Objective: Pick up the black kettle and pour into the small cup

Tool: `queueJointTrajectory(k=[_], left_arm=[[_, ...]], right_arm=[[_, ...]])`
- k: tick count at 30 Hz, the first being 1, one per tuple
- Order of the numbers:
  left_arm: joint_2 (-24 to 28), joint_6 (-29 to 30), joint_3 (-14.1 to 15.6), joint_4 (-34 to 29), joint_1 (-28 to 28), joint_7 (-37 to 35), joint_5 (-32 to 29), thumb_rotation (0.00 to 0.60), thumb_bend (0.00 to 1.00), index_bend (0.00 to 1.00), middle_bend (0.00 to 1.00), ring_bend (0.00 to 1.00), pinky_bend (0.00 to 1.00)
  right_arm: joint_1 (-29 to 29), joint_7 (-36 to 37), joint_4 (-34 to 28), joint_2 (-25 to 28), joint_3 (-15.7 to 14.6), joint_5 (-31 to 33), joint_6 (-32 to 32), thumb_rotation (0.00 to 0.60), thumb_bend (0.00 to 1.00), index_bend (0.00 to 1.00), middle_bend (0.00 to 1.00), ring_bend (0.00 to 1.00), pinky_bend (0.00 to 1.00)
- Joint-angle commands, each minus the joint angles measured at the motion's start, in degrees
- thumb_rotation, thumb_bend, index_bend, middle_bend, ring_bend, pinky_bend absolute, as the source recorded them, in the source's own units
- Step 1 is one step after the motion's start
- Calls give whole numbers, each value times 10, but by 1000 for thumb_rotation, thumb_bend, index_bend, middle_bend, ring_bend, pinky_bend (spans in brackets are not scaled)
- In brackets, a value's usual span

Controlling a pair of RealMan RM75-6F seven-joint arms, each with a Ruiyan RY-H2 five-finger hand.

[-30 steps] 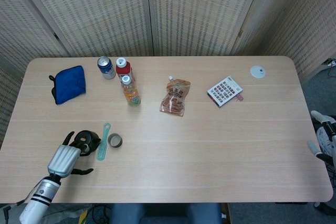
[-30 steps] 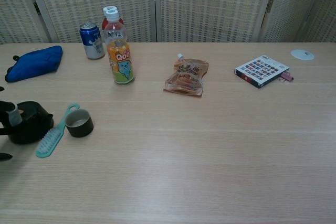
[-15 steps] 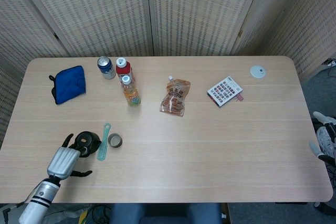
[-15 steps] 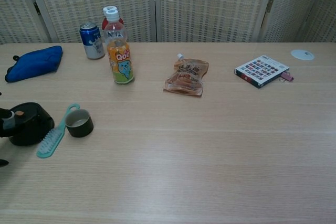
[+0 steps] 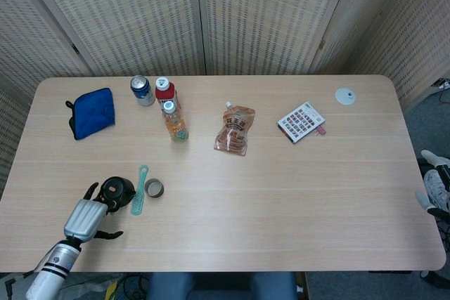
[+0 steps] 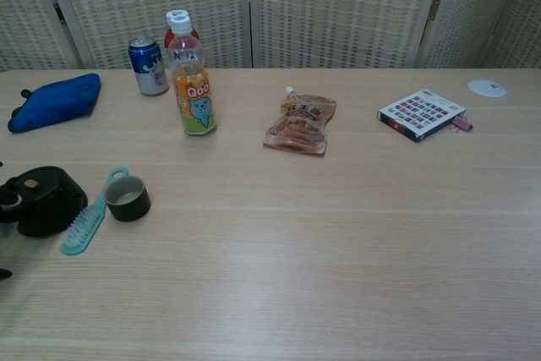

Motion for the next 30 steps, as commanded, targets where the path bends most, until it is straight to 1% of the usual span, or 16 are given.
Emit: queueJointTrajectory(k=[1, 6, 11, 15, 19, 22, 26, 30], left_arm=[[0, -5, 0, -1, -1, -3, -4, 349, 18, 522, 524, 445, 0], [1, -14, 0, 3, -5, 0, -6, 339, 18, 545, 550, 464, 0], [6, -31, -3, -3, -9, -10, -22, 311, 17, 619, 647, 550, 0], [7, -35, -9, -3, -12, -25, -26, 299, 16, 659, 698, 589, 0], [9, -43, -14, -3, -17, -42, -31, 247, 16, 700, 755, 643, 0], [9, -49, -17, -1, -22, -53, -31, 228, 16, 735, 813, 707, 0], [6, -55, -23, 7, -29, -76, -27, 144, 16, 807, 904, 799, 0], [4, -63, -34, 13, -38, -102, -30, 121, 16, 863, 962, 850, 0]], right_arm=[[0, 0, 0, 0, 0, 0, 0, 600, 187, 231, 317, 238, 268], [-1, 0, 0, -1, 1, 2, 1, 600, 187, 231, 317, 238, 269], [-2, 1, 1, -1, 2, 5, 3, 600, 187, 231, 317, 238, 268], [-3, 2, 2, -2, 3, 6, 2, 600, 187, 231, 317, 238, 267], [-3, 2, 3, -2, 4, 8, 2, 600, 187, 231, 317, 238, 264], [-2, 3, 4, -3, 4, 9, 1, 600, 187, 231, 317, 238, 255], [-2, 4, 5, -3, 6, 10, 0, 600, 187, 231, 317, 238, 252], [-1, 5, 7, -4, 7, 13, -1, 600, 187, 231, 317, 238, 239]])
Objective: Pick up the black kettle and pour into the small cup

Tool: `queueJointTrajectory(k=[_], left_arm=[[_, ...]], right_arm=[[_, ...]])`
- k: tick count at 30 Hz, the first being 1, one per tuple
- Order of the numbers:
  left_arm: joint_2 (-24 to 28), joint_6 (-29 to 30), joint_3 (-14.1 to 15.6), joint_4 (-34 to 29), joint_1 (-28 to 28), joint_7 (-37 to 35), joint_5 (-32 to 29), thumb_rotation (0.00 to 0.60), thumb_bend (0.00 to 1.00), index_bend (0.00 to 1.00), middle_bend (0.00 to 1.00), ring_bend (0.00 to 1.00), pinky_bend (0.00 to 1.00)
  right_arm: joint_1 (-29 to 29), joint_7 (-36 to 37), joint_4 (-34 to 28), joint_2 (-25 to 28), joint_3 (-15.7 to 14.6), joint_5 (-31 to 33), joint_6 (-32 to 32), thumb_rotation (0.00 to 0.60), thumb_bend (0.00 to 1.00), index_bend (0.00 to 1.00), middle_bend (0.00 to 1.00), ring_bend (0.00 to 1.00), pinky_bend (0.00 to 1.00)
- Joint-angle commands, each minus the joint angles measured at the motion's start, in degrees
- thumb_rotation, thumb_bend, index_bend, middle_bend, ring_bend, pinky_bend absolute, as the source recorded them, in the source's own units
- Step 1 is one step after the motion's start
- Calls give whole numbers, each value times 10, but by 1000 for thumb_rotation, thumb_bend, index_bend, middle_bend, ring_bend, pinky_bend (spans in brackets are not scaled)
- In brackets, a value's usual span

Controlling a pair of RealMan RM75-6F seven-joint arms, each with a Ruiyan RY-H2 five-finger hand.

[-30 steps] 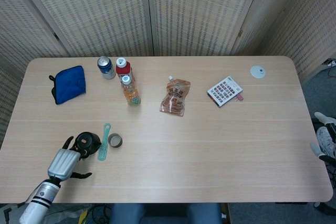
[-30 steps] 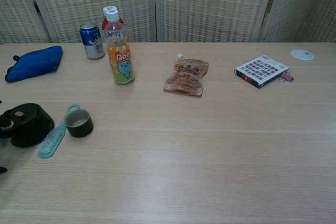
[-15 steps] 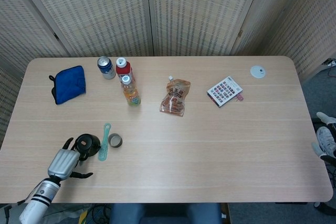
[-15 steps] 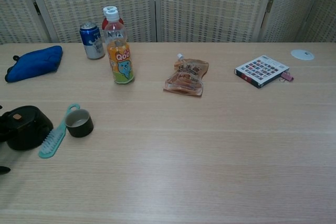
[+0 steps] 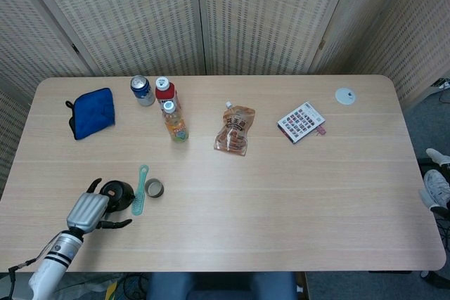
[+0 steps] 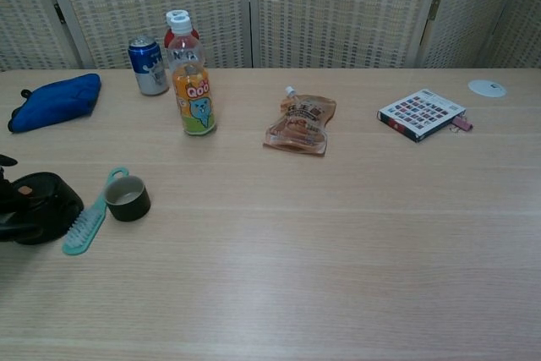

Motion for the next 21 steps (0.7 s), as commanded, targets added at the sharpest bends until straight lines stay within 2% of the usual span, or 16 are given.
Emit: queueJointTrajectory(k=[1, 8, 16, 21], left_arm=[[-2, -8, -9, 7, -8, -17, -3, 112, 16, 881, 979, 866, 0], [-9, -18, -26, 20, -17, -47, -22, 81, 16, 994, 1000, 952, 0], [-30, 25, -52, 41, -9, -42, -47, 79, 24, 1000, 1000, 1000, 60], [-32, 31, -62, 45, -9, -49, -56, 86, 98, 1000, 1000, 1000, 84]], right_arm=[[0, 1, 1, 0, 0, 1, -1, 600, 187, 231, 317, 238, 238], [-1, 4, 5, -2, 2, 5, 0, 600, 187, 231, 317, 238, 234], [-1, 10, 9, -4, 4, 7, 0, 600, 187, 231, 317, 238, 229], [-2, 12, 11, -5, 4, 8, 0, 600, 187, 231, 317, 238, 228]])
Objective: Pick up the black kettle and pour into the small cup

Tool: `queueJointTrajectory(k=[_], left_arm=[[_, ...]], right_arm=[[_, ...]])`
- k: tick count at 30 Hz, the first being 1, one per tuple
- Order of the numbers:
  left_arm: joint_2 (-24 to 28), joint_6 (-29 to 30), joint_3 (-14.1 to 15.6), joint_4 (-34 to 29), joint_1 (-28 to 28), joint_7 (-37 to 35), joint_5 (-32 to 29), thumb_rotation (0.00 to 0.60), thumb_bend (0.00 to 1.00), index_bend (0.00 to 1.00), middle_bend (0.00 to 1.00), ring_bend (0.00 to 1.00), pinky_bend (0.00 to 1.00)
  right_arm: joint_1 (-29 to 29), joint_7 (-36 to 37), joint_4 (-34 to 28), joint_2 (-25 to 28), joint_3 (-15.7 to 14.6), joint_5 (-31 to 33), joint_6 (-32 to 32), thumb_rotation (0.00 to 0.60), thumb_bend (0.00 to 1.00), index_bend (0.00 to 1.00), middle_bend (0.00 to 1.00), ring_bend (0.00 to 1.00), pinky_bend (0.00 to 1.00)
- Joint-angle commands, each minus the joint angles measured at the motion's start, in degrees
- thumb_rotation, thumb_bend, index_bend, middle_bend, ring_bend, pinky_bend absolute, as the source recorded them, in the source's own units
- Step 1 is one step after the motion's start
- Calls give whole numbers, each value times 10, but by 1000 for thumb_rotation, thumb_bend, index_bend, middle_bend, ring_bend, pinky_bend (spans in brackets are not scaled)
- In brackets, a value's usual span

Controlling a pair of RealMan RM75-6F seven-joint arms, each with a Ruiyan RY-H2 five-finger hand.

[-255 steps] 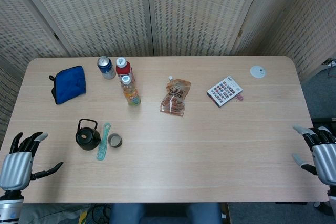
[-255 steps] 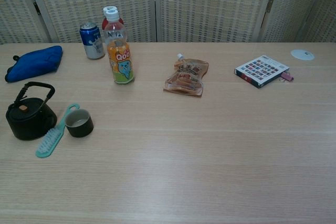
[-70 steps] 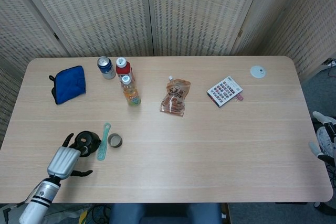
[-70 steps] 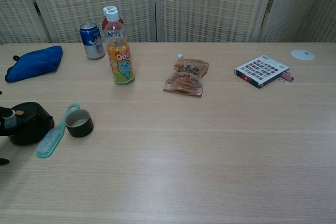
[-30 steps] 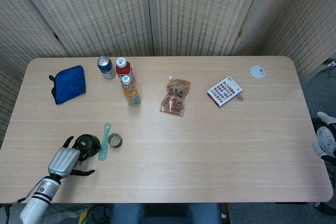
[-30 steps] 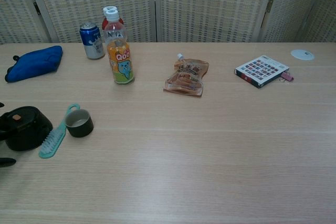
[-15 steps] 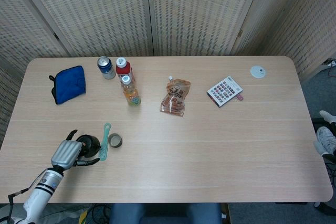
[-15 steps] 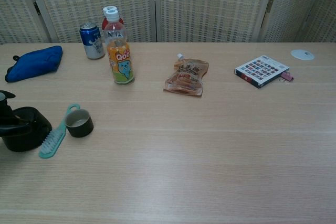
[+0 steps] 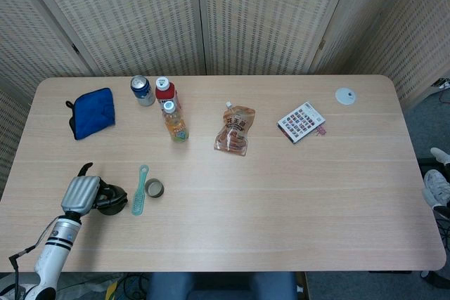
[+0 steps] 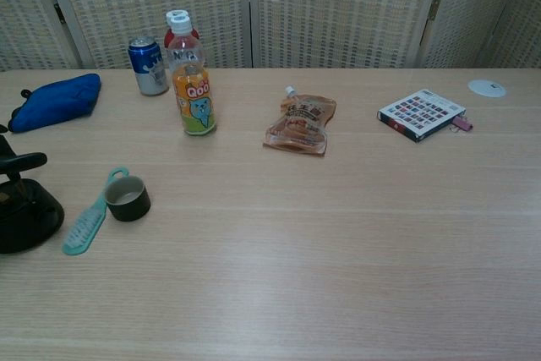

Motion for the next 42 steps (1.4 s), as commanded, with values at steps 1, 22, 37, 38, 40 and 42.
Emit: queueJointTrajectory(k=[1, 22, 37, 38, 40, 42], left_arm=[[-1, 1, -3, 3, -1, 0, -3, 93, 113, 1000, 1000, 1000, 91], [3, 46, -21, 0, -7, -12, 28, 336, 379, 1000, 1000, 1000, 453], [12, 34, -22, -27, -37, 20, 55, 348, 401, 1000, 1000, 1000, 479], [11, 32, -22, -28, -39, 23, 55, 348, 401, 1000, 1000, 1000, 480], [8, 28, -22, -28, -46, 30, 57, 349, 400, 1000, 1000, 1000, 484], [3, 23, -23, -25, -52, 36, 57, 351, 401, 1000, 1000, 1000, 485]], right_arm=[[-1, 1, 0, 0, 0, 0, 1, 600, 187, 231, 317, 238, 226], [-10, 13, 7, -2, 0, 3, 9, 600, 187, 231, 317, 238, 219], [-16, 19, 13, -4, -1, 3, 14, 600, 187, 231, 317, 238, 218], [-16, 20, 14, -5, -1, 4, 14, 600, 187, 231, 317, 238, 218], [-16, 20, 15, -5, -1, 4, 14, 600, 187, 231, 317, 238, 219], [-17, 21, 16, -5, -1, 4, 14, 600, 187, 231, 317, 238, 218]])
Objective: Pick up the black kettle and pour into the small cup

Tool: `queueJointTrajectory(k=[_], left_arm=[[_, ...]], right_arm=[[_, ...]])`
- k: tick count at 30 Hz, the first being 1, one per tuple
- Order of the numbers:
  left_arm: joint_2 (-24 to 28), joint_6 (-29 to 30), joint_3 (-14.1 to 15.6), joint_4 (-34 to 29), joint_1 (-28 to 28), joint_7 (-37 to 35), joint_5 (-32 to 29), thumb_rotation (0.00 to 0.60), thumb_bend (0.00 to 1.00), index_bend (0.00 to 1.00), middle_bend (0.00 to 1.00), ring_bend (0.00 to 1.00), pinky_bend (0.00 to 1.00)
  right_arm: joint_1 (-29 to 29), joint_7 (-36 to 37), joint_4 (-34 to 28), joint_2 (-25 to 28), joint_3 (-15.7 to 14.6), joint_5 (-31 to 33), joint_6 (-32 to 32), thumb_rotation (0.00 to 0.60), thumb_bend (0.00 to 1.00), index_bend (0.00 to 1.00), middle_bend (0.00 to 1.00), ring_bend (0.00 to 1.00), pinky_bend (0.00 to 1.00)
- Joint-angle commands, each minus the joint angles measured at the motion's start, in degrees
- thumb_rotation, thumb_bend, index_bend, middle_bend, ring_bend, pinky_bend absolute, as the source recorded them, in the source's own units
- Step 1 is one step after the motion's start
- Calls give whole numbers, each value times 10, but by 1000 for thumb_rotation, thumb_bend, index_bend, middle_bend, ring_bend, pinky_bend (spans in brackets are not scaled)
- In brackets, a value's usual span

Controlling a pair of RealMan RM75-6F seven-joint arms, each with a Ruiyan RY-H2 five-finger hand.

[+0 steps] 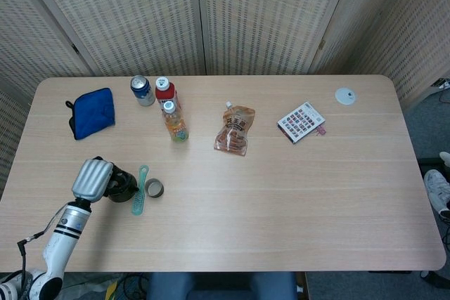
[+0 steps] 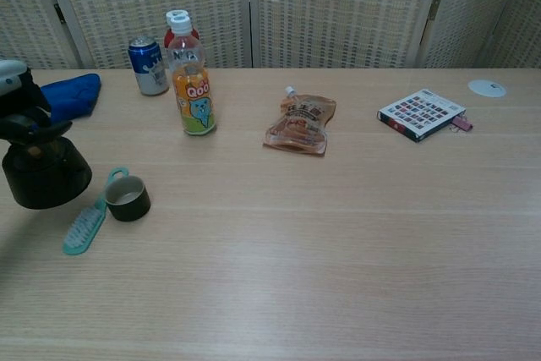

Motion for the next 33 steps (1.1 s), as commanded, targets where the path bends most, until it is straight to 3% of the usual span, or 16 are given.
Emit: queueJointTrajectory(k=[1, 6, 16, 20, 33], left_arm=[[-6, -7, -1, 4, -8, 7, 0, 352, 400, 1000, 1000, 1000, 485], [-16, -14, -4, 16, -21, 20, -1, 354, 400, 1000, 1000, 1000, 485], [-29, -15, -7, 37, -36, 38, -1, 419, 400, 1000, 1000, 1000, 485], [-30, -13, -6, 43, -39, 44, 1, 494, 401, 1000, 1000, 1000, 485], [-38, -6, -1, 53, -45, 50, 6, 511, 401, 1000, 1000, 1000, 485]], right_arm=[[-1, 1, 1, -1, 0, 0, 0, 600, 187, 231, 317, 238, 218], [-2, 3, 3, -1, 0, 1, 2, 600, 187, 231, 317, 238, 219], [-5, 7, 7, -2, 1, 4, 2, 600, 187, 231, 317, 238, 219], [-5, 8, 8, -2, 2, 5, 2, 600, 187, 231, 317, 238, 218], [-6, 9, 8, -2, 3, 7, 1, 600, 186, 231, 317, 238, 219]])
